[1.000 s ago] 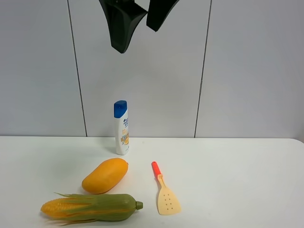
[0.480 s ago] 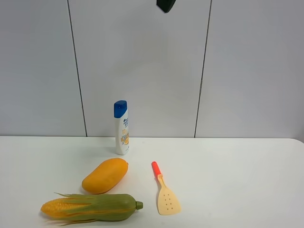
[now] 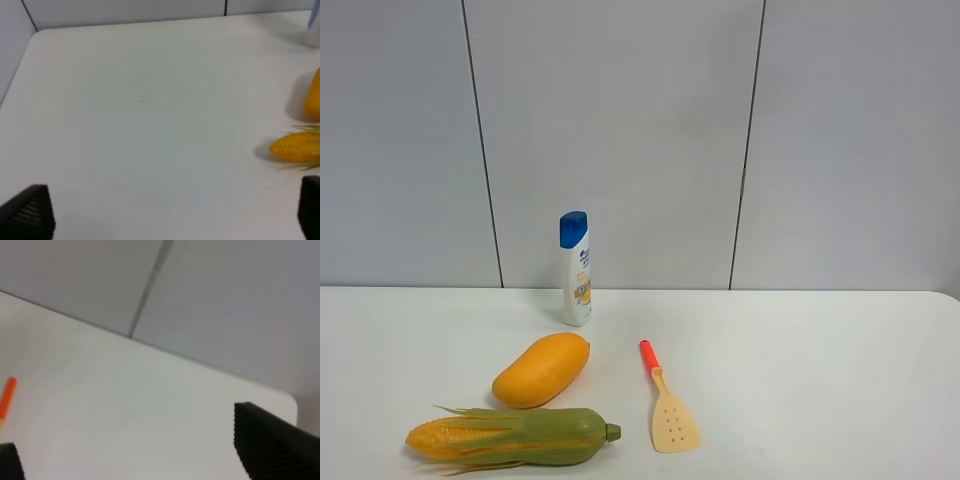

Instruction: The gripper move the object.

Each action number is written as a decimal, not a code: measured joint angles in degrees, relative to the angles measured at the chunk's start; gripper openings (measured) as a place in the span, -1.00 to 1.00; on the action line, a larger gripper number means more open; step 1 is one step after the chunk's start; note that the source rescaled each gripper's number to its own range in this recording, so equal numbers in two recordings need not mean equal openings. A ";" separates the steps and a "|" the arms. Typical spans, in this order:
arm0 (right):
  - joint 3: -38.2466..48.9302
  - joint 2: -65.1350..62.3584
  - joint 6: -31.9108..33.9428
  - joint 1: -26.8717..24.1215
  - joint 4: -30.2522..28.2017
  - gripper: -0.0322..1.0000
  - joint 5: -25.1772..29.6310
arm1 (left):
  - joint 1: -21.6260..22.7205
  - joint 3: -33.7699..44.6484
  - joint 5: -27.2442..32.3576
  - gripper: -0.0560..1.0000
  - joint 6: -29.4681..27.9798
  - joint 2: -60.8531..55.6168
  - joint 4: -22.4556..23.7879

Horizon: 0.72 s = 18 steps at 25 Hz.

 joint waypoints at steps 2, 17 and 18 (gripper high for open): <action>4.90 -4.17 -1.32 -4.48 2.09 0.41 0.00 | 0.00 0.00 0.00 1.00 0.00 0.00 0.00; 37.53 -48.62 0.61 -20.32 7.41 0.49 0.07 | 0.00 0.00 0.00 1.00 0.00 0.00 0.00; 39.12 -50.43 1.29 -20.42 7.57 0.51 0.07 | 0.00 0.00 0.00 1.00 0.00 0.00 0.00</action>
